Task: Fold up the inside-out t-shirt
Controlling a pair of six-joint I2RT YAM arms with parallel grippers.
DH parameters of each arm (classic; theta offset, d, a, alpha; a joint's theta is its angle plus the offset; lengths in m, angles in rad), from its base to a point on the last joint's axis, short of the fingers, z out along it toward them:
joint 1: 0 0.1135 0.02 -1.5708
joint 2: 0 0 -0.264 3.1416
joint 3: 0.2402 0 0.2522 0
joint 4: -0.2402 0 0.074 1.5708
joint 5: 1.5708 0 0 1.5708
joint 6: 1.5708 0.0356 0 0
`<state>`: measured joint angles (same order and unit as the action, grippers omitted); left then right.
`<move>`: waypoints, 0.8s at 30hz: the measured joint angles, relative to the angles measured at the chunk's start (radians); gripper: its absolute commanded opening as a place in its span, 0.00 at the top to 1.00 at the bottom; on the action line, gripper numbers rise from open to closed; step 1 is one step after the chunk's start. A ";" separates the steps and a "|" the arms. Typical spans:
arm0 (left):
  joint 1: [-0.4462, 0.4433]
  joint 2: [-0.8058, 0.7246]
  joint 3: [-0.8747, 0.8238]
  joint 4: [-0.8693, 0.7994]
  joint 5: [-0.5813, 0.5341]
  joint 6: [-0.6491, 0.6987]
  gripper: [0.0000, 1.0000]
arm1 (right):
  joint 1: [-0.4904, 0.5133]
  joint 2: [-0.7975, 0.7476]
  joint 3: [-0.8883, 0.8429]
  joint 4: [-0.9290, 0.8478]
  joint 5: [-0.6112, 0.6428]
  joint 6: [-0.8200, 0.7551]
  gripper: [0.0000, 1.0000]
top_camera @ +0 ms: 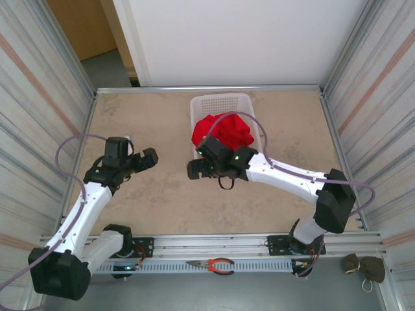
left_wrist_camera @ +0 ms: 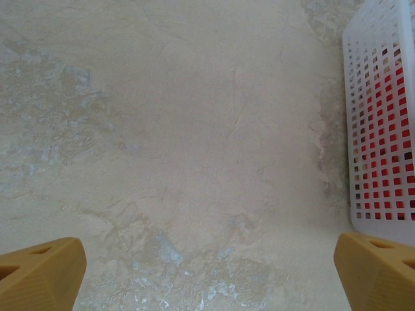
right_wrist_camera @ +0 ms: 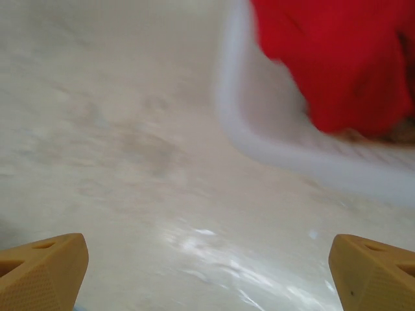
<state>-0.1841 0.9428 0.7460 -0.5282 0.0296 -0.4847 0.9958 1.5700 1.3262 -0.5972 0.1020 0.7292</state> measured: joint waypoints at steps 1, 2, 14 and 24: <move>0.000 -0.002 -0.002 -0.001 0.000 -0.006 0.01 | -0.002 0.026 0.059 -0.002 -0.005 -0.009 0.05; 0.000 -0.004 -0.003 -0.005 -0.002 -0.014 0.01 | -0.007 0.063 0.119 0.000 -0.009 -0.019 0.06; 0.002 -0.047 -0.029 -0.045 -0.024 -0.105 0.01 | -0.119 0.810 1.011 -0.125 0.009 -0.056 0.10; 0.002 -0.047 -0.029 -0.052 -0.023 -0.106 0.01 | -0.227 0.868 0.998 -0.184 0.060 0.003 0.09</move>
<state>-0.1822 0.8955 0.7166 -0.5804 0.0063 -0.5907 0.7689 2.4378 2.3238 -0.7811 0.1623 0.7319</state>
